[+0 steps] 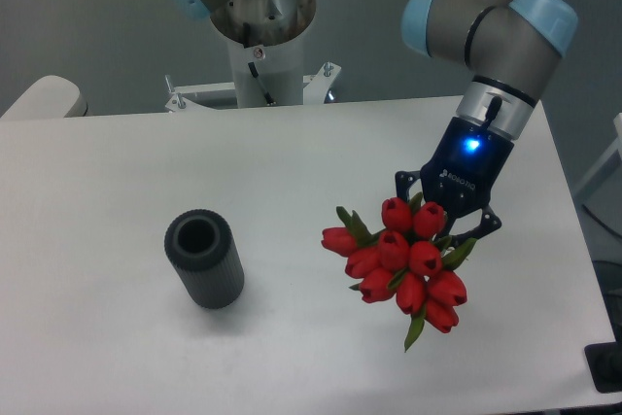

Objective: Insert the flowers into the vase
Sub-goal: 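Carry the red tulip bunch in the gripper toward the grey vase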

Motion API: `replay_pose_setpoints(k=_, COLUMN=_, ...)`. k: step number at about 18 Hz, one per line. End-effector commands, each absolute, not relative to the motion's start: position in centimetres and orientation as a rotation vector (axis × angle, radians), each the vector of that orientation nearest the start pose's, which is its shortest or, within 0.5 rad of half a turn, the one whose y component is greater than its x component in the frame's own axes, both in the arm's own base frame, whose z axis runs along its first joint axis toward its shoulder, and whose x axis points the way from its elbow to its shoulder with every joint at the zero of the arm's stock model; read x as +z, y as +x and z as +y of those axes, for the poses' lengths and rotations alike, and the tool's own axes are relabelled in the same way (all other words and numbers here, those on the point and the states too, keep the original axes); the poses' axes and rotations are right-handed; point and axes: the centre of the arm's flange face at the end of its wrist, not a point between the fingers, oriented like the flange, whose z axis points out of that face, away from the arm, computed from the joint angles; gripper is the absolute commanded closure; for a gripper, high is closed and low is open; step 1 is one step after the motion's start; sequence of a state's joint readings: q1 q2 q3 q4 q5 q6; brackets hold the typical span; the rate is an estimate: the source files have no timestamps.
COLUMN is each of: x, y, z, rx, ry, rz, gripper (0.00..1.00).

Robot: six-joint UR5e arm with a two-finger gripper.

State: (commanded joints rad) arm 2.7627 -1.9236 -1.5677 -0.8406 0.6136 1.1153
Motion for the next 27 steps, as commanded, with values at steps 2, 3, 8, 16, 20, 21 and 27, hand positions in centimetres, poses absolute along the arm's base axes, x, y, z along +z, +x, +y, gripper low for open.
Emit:
replay_pose_setpoints(k=2, x=41.3, y=-49.6, z=43.8, rx=-0.087, ry=-2.133, rz=0.129, gripper=0.81)
replay_pose_setpoints(k=3, x=41.7, y=-48.9, z=44.1, rx=-0.091, ry=-2.131, rz=0.135, gripper=0.8)
replay_pose_setpoints(k=8, x=42.6, y=-46.6, z=45.5, rx=-0.134, ry=-2.132, rz=0.118, gripper=0.8)
replay_pose_setpoints(k=16, x=43.9, y=-43.1, z=47.6, rx=-0.202, ry=-2.123, rz=0.101, gripper=0.81)
replay_pose_setpoints(k=20, x=44.5, y=-41.7, z=48.7, rx=-0.311, ry=-2.05, rz=0.072, gripper=0.81)
replay_pose_setpoints(k=21, x=44.8, y=-41.3, z=49.0, rx=-0.331, ry=-2.044, rz=0.058, gripper=0.81)
replay_pose_setpoints(k=27, x=45.8, y=-41.2, z=48.8, rx=-0.436, ry=-1.968, rz=-0.004, gripper=0.81)
